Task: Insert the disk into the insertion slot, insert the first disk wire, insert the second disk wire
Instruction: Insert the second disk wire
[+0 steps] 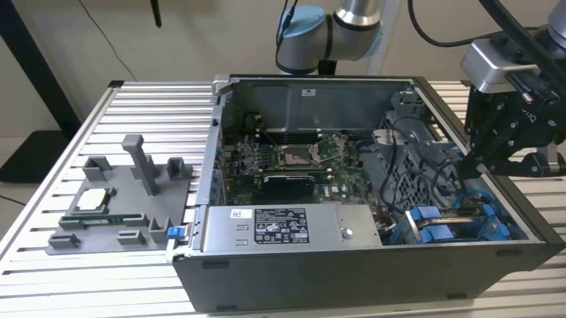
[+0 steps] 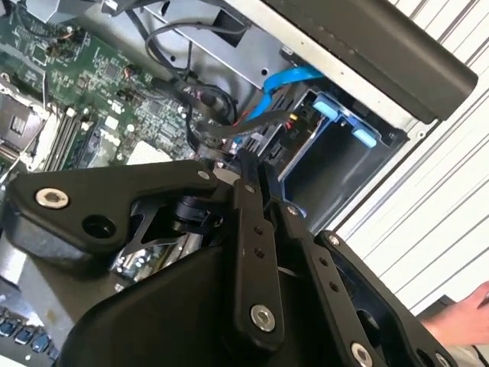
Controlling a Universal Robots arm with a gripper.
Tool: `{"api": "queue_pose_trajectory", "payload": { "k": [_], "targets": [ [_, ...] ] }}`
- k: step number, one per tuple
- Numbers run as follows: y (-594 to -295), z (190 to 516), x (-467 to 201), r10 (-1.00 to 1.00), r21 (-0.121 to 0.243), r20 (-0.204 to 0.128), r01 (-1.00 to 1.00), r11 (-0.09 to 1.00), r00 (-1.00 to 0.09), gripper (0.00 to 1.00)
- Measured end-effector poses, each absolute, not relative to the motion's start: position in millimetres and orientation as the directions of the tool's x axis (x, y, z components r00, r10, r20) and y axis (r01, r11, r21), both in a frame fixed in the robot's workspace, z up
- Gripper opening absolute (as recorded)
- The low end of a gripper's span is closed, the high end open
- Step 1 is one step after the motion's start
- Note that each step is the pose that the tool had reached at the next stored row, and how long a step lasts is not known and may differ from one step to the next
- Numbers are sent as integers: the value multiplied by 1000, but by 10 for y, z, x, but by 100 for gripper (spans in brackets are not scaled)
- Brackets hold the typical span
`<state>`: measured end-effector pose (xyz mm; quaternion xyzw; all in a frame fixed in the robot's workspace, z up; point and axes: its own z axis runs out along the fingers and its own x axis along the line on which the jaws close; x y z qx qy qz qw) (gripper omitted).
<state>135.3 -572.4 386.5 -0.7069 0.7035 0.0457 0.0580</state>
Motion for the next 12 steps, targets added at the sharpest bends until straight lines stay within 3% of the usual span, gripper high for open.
{"api": "queue_pose_trajectory", "payload": {
  "k": [12],
  "targets": [
    [-5810,3845,1278,-989,-17,-147,-1000,-4,6,0]
  ]
}}
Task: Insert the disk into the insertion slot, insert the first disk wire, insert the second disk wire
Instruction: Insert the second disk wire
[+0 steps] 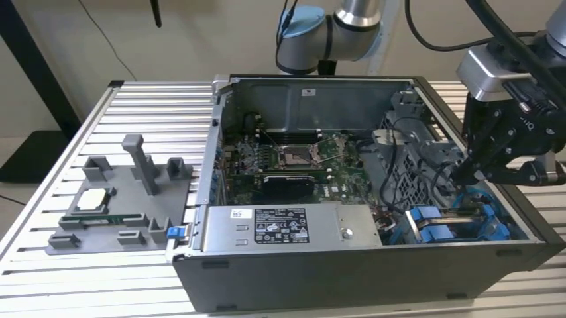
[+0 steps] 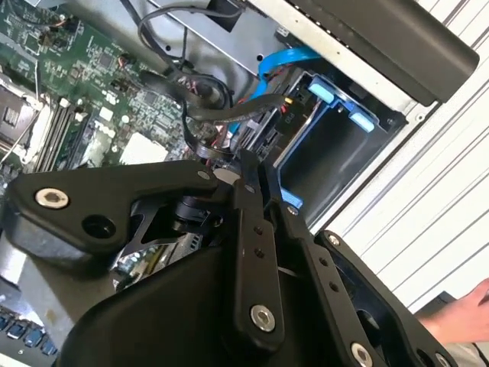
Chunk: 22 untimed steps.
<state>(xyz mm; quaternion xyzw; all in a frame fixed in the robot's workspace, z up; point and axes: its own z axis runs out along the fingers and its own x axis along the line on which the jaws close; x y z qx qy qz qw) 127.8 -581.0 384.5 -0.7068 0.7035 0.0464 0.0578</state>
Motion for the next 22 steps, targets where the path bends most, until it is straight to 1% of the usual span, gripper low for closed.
{"api": "queue_pose_trajectory", "payload": {
  "k": [7,16,22],
  "targets": [
    [-5876,3785,1266,-989,-15,-147,-1000,-4,6,0],
    [-5884,3631,1267,-989,-15,-147,-1000,-4,6,0],
    [-5891,3588,1281,-989,-15,-147,-1000,-4,6,0]
  ]
}}
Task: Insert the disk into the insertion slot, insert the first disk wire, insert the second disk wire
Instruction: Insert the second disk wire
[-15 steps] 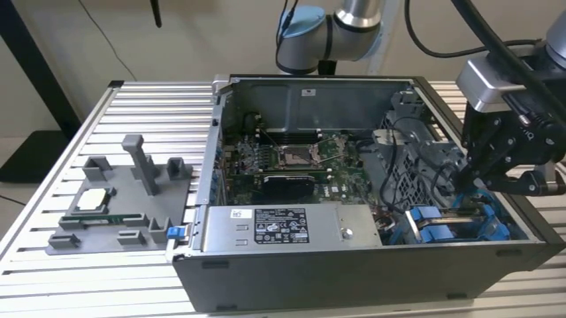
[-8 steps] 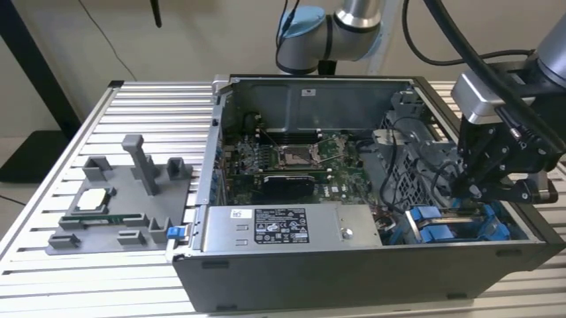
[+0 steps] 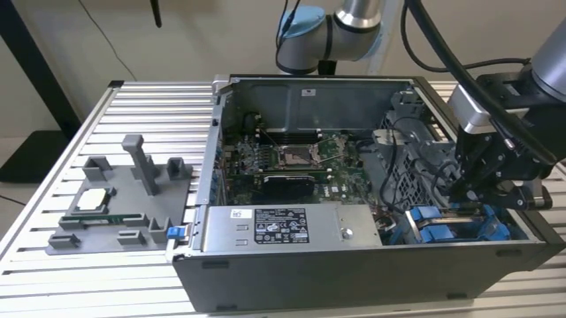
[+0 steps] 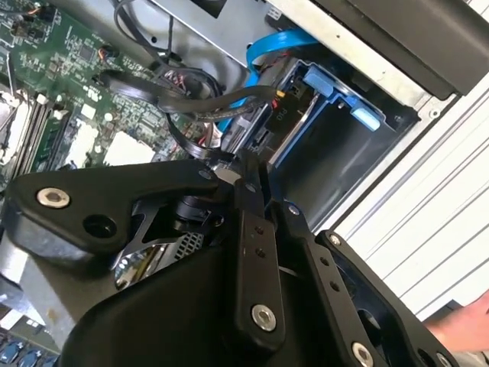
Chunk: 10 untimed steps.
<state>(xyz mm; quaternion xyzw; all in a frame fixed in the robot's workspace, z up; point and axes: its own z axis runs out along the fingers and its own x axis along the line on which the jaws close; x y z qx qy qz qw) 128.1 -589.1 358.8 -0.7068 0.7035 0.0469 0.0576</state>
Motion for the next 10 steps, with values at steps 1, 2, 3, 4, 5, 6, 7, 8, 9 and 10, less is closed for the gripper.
{"api": "queue_pose_trajectory", "payload": {
  "k": [1,2,3,4,5,6,7,8,9,10],
  "targets": [
    [-5891,3585,1290,-989,-15,-148,-1000,-3,6,0],
    [-5891,3583,1299,-989,-15,-147,-1000,-4,6,0],
    [-5890,3583,1304,-989,-15,-147,-1000,-4,6,0],
    [-5890,3583,1304,-989,-15,-147,-1000,-3,6,0],
    [-5891,3583,1304,-989,-15,-147,-1000,-3,6,0],
    [-5891,3582,1304,-989,-15,-148,-1000,-3,6,0],
    [-5891,3582,1304,-989,-15,-148,-1000,-3,6,0],
    [-5891,3582,1305,-989,-15,-148,-1000,-4,6,0],
    [-5891,3581,1305,-989,-16,-148,-1000,-4,6,0],
    [-5891,3578,1305,-989,-16,-148,-1000,-4,6,0]
  ]
}}
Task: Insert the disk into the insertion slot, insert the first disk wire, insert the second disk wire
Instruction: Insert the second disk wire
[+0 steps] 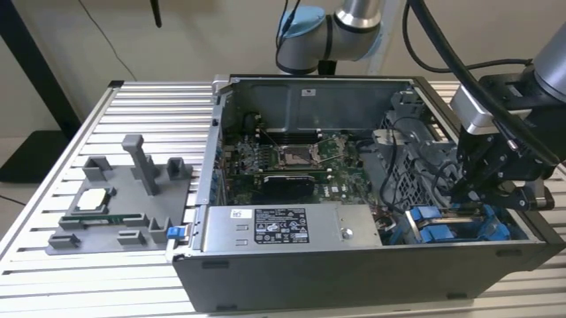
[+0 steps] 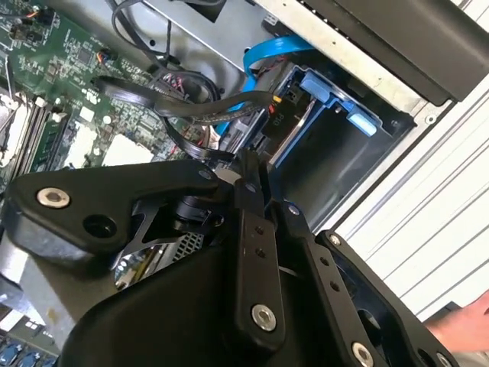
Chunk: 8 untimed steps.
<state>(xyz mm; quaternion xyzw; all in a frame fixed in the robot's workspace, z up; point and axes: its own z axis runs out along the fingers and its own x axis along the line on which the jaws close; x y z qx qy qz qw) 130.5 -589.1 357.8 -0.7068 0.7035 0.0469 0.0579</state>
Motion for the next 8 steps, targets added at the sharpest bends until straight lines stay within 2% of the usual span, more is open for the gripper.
{"api": "queue_pose_trajectory", "payload": {
  "k": [8],
  "targets": [
    [-5891,3537,1306,-989,-24,-148,-1000,-2,6,0]
  ]
}}
